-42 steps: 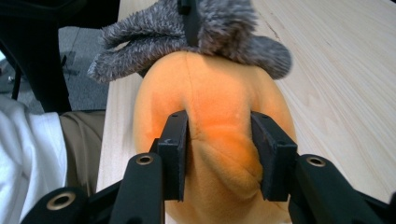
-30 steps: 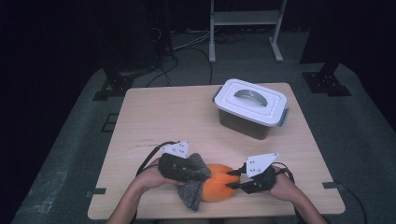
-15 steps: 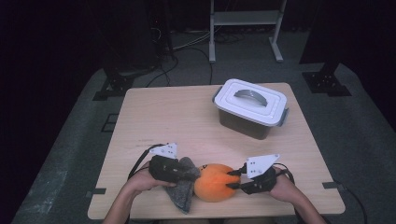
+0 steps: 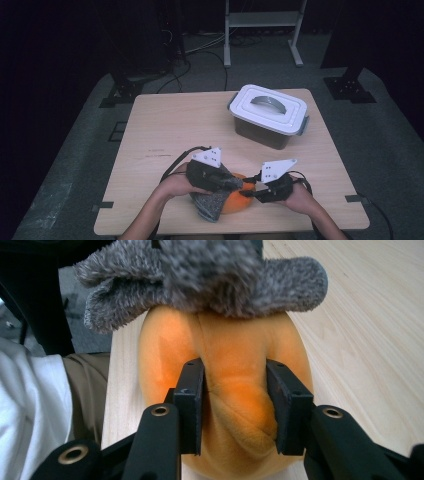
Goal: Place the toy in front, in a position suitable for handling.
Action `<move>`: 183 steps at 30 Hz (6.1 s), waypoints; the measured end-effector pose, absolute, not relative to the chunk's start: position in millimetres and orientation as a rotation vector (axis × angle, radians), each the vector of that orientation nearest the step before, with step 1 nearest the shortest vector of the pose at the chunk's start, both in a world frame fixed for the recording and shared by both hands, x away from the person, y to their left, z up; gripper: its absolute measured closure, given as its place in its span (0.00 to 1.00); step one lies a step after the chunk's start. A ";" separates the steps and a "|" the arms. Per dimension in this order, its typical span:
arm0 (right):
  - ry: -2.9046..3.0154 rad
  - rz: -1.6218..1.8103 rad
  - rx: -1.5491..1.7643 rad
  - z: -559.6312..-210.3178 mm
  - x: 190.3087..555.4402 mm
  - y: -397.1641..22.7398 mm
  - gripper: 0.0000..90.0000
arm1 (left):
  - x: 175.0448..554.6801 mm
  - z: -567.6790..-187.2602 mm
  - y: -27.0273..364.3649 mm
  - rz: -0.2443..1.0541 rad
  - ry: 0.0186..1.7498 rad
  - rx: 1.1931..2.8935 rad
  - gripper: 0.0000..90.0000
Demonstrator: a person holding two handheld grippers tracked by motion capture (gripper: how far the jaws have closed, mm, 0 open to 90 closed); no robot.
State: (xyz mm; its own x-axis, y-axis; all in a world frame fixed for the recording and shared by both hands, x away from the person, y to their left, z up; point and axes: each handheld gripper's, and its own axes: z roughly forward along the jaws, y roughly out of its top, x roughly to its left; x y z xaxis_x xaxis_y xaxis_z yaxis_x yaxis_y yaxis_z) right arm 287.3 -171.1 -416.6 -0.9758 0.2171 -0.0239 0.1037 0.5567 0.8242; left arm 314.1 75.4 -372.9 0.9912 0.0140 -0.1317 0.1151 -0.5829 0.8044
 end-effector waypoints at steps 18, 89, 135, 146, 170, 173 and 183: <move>2.638 1.430 0.351 -403.0 297.6 -177.8 0.48 | 326.2 -392.8 111.4 -0.132 0.244 2.127 0.80; 2.707 1.572 0.401 -410.1 318.8 -141.7 0.75 | 329.8 -365.6 111.1 -0.156 0.208 2.071 0.81; 2.649 1.496 0.391 -415.1 307.1 -186.9 0.63 | 339.0 -393.6 106.2 -0.166 0.310 2.025 0.80; 2.637 1.531 0.413 -418.7 307.1 -195.8 0.62 | 340.4 -408.4 119.4 -0.169 0.365 2.050 0.79; 2.620 1.538 0.388 -421.8 302.0 -191.8 0.62 | 343.5 -386.1 86.2 -0.167 0.248 2.028 0.79; 2.621 1.540 0.385 -421.9 302.0 -191.7 0.62 | 344.4 -391.8 96.0 -0.166 0.284 2.015 0.79; 2.618 1.545 0.375 -422.7 302.1 -193.2 0.62 | 347.8 -416.8 121.4 -0.167 0.394 2.010 0.78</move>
